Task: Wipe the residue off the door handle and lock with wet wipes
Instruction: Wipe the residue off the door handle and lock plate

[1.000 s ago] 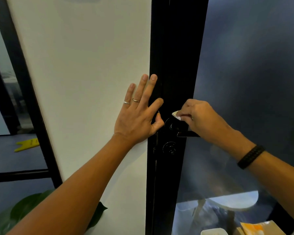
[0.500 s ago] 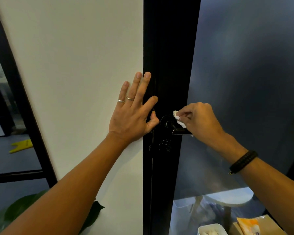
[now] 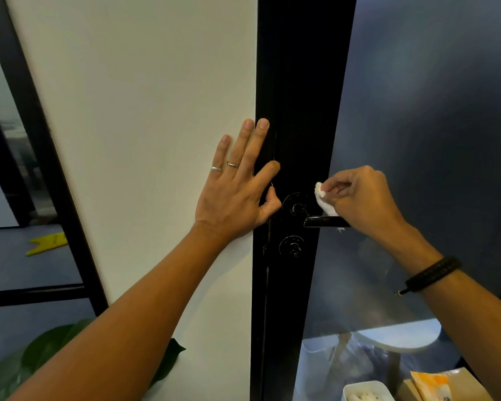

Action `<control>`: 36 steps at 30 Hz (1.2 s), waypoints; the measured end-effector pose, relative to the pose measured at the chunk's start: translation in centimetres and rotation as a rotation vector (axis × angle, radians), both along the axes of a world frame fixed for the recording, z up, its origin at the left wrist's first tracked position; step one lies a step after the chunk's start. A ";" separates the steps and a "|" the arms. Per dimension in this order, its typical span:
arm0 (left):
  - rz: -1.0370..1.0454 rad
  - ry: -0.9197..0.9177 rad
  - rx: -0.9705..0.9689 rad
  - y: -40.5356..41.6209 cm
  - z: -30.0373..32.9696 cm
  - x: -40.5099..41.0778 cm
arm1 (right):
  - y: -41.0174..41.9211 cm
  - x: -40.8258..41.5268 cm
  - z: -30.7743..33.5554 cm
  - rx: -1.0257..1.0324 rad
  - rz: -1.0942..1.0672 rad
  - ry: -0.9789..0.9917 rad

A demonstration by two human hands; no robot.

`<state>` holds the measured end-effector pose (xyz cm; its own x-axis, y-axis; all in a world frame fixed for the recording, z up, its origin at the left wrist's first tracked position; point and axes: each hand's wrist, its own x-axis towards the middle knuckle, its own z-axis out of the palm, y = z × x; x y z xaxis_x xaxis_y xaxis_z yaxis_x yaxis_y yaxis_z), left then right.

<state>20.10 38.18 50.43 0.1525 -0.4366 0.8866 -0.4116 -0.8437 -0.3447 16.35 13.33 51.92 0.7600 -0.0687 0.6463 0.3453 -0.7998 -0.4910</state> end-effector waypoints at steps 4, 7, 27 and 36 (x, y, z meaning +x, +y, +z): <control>-0.004 0.010 0.000 0.1 0.1 -0.1 | -0.1 0.1 -0.2 -0.040 0.025 0.026; -0.009 0.014 -0.001 0.0 0.0 -0.1 | -0.2 0.2 -0.2 -0.066 0.029 0.038; 0.009 0.022 0.004 0.1 0.0 -0.1 | 3.0 -0.2 1.9 -0.344 0.164 0.027; 0.011 0.023 -0.002 0.0 0.0 -0.3 | 2.7 -0.6 0.0 -0.217 0.161 -0.056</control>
